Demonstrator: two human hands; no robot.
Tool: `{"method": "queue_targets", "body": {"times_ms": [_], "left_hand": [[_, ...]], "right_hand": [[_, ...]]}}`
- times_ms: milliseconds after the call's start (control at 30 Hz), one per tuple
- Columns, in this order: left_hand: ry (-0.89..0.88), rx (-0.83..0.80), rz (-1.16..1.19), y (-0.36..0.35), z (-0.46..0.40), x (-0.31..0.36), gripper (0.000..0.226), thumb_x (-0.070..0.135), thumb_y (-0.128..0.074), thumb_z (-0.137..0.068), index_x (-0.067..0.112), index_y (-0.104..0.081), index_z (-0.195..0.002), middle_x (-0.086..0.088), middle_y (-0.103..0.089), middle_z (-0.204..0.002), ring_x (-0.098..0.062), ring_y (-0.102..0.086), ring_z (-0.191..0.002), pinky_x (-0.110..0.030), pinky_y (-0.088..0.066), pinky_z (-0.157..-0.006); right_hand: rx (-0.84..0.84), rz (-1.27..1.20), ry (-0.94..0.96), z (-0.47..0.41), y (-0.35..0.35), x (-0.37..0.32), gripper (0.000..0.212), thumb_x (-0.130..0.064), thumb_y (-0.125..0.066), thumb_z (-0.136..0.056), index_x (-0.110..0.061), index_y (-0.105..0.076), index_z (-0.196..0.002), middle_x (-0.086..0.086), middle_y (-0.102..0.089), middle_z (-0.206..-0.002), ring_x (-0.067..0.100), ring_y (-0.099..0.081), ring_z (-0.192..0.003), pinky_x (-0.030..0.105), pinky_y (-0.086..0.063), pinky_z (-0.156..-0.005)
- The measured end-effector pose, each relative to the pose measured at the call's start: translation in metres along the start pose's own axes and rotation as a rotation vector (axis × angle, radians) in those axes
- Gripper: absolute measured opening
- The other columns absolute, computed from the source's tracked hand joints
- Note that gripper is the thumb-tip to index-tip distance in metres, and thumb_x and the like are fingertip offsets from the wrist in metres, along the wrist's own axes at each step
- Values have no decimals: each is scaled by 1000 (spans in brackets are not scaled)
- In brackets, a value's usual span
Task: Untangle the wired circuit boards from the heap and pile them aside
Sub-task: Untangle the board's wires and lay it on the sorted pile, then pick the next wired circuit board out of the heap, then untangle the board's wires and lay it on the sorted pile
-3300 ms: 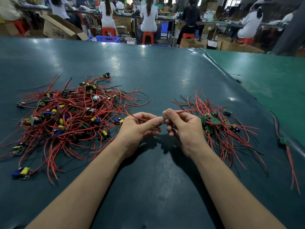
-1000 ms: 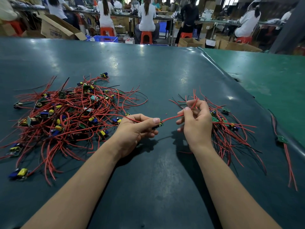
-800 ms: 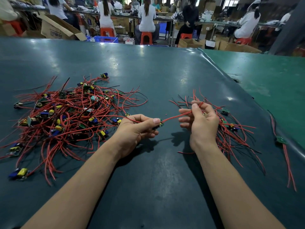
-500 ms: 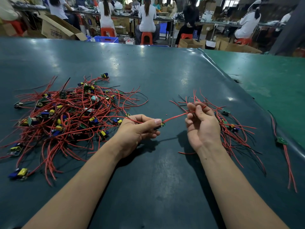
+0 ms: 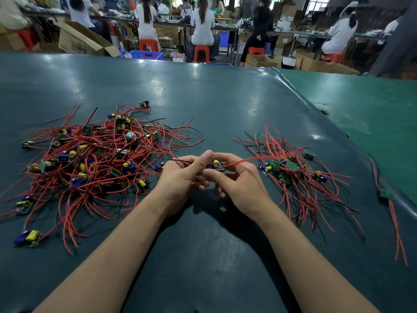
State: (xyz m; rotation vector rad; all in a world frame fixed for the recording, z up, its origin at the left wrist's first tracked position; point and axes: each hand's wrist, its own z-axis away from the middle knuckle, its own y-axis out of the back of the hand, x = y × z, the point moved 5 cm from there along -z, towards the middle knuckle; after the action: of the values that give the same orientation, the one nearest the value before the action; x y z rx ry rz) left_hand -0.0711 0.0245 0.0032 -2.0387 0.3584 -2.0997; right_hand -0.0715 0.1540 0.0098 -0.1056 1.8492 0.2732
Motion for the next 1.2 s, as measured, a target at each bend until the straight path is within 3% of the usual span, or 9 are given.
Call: {"method": "queue_targets", "body": {"times_ms": [200,367,500,633,800,867,1000,1100,1200], "left_hand": [[-37,17,62,2,-4,-1,32,33,-64,-78,2,-68,-86,1,-63,-58,-6,-51,-45,-14,-41,-44],[-113,164,50,10,-7,0,26,30,-64,-86,5,-72,-86,0,-64,-60,-7,-52,-46,-15,-41,-44],[-234,407,155,30,-9,12,29,26,-60,-96,6,-70,-79,3,-59,-53,-6,-49,-41,-16,-37,-39],[-316,526,199,41,-7,16,36,29,-53,-101,7,-69,-77,3,-57,-51,-8,-48,-40,-18,-36,-38],[-367,649,137,51,-4,19,44,33,-40,-105,7,-68,-82,4,-58,-50,-10,-49,-37,-19,-35,-37],[-442,624,-58,45,1,23,41,31,-44,-104,10,-69,-80,5,-59,-51,-10,-51,-39,-19,-38,-39],[-639,681,-1021,31,10,29,21,32,-57,-93,16,-71,-98,-1,-68,-83,-26,-59,-80,-34,-45,-75],[-457,646,-1317,38,1,22,34,35,-60,-90,14,-64,-118,-11,-62,-107,-33,-50,-102,-42,-39,-92],[-293,600,-1559,39,-8,12,39,48,-55,-91,22,-63,-119,-10,-62,-115,-33,-48,-110,-43,-36,-90]], "right_hand": [[153,122,13,-1,8,-1,8,-23,-75,-86,-21,-72,-94,11,-70,-71,9,-56,-47,23,-47,-42],[230,282,46,1,12,-4,20,-35,-75,-85,-18,-68,-77,9,-66,-65,26,-62,-54,35,-53,-42],[272,140,2,0,16,-5,17,-32,-75,-85,-21,-67,-76,7,-66,-63,14,-57,-49,25,-47,-39],[272,108,18,3,13,-6,22,-37,-71,-88,-21,-63,-75,7,-63,-62,14,-57,-49,26,-46,-40],[628,-230,-12,3,40,-5,27,-35,-62,-96,-19,-50,-77,-2,-54,-51,12,-47,-37,20,-36,-34],[771,-499,-128,2,52,3,30,-37,-60,-96,-15,-49,-79,-2,-54,-49,10,-45,-35,17,-33,-33],[815,-898,-350,4,54,20,23,-30,-62,-95,-13,-55,-81,0,-52,-59,4,-45,-35,14,-33,-33],[713,-957,-414,2,49,22,25,-28,-55,-99,-9,-60,-82,-1,-52,-60,4,-43,-34,13,-31,-33],[601,-804,-411,-1,43,17,24,-24,-54,-99,-10,-63,-81,-2,-53,-53,6,-42,-36,15,-29,-33]]}}
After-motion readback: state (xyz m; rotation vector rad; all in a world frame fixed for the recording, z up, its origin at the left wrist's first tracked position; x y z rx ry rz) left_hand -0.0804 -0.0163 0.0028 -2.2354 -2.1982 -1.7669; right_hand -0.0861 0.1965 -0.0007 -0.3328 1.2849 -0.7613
